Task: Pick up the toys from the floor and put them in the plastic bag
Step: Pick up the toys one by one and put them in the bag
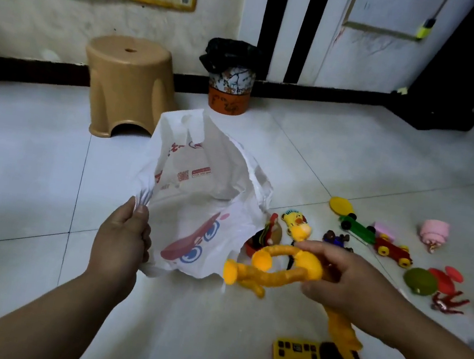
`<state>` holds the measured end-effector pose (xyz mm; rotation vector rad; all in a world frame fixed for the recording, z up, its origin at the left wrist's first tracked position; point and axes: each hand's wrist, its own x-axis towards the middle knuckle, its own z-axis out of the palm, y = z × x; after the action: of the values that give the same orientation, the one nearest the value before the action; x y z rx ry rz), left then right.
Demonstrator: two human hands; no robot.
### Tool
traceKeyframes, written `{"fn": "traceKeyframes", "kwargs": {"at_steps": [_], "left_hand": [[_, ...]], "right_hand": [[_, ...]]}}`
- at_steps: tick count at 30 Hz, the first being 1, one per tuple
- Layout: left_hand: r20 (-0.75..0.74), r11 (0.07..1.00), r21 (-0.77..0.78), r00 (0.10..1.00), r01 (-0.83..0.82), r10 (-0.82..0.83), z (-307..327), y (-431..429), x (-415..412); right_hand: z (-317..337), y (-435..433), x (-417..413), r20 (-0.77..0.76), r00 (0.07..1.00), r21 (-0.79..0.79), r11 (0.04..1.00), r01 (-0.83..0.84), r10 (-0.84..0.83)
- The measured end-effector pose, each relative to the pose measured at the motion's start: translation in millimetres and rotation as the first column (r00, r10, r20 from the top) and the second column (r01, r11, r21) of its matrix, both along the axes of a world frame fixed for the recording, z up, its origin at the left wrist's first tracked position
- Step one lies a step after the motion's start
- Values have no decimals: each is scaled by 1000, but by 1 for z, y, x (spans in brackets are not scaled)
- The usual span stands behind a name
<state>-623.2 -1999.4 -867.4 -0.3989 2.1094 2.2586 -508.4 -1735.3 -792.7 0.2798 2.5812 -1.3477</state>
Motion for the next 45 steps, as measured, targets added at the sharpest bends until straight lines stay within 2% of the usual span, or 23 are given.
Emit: {"fn": "traceKeyframes", "kwargs": {"at_steps": [2,5,8,11,13,15,17,20,23,24,27,29,31,33,34,36,41,43,45], "left_hand": [[-25,1000,21,1000,-7,8,-1,-3,-1],[-34,1000,11,999,3,-2,-3,-10,1],[34,980,198,999,-34,28,-5,-19,3],[91,935,337,992,-109,83,-4,-26,7],[93,926,359,992,-113,85,-2,-27,11],[74,938,335,995,-90,69,-1,-24,14],[59,950,307,997,-64,48,-3,-21,15],[53,963,271,999,-7,-8,-7,-10,17],[35,973,232,999,15,-24,-5,-12,12],[28,974,225,999,13,-20,-4,-14,10],[23,974,220,998,49,-55,-3,-7,12],[29,971,215,994,100,-109,-4,5,18],[14,967,213,990,136,-142,-4,13,23],[14,965,210,987,155,-162,-2,16,27],[9,967,202,987,153,-157,0,14,28],[20,973,141,982,182,-187,-5,31,35],[46,978,132,985,162,-169,-6,34,36],[61,980,131,986,148,-157,-4,39,35],[75,982,133,987,133,-144,-4,41,34]], "right_hand": [[12,-26,-17,18,994,-89,990,-107,109],[1,-58,-55,115,982,-127,983,-133,148],[-24,-78,-95,190,982,-107,993,38,-17],[-54,-97,-130,220,946,-24,968,249,-237],[-70,-110,-152,157,942,40,955,295,-297],[-77,-122,-166,91,945,2,949,317,-316],[-81,-129,-164,62,961,-29,962,271,-269],[-89,-113,-131,-20,980,133,971,199,-199],[-104,-98,-87,-48,995,103,991,87,-82],[-109,-93,-71,-40,999,146,989,21,-15],[-137,-57,-19,76,989,373,917,-143,123],[-159,-22,13,256,962,444,873,-201,91],[-176,11,34,456,888,504,803,-318,66],[-185,30,43,581,813,554,717,-423,31],[-185,33,40,608,793,580,670,-464,23],[-194,42,44,641,768,582,641,-500,17],[-198,43,26,690,717,584,512,-629,93],[-199,46,33,675,732,603,499,-622,97],[-195,49,44,643,762,613,545,-571,76]]}}
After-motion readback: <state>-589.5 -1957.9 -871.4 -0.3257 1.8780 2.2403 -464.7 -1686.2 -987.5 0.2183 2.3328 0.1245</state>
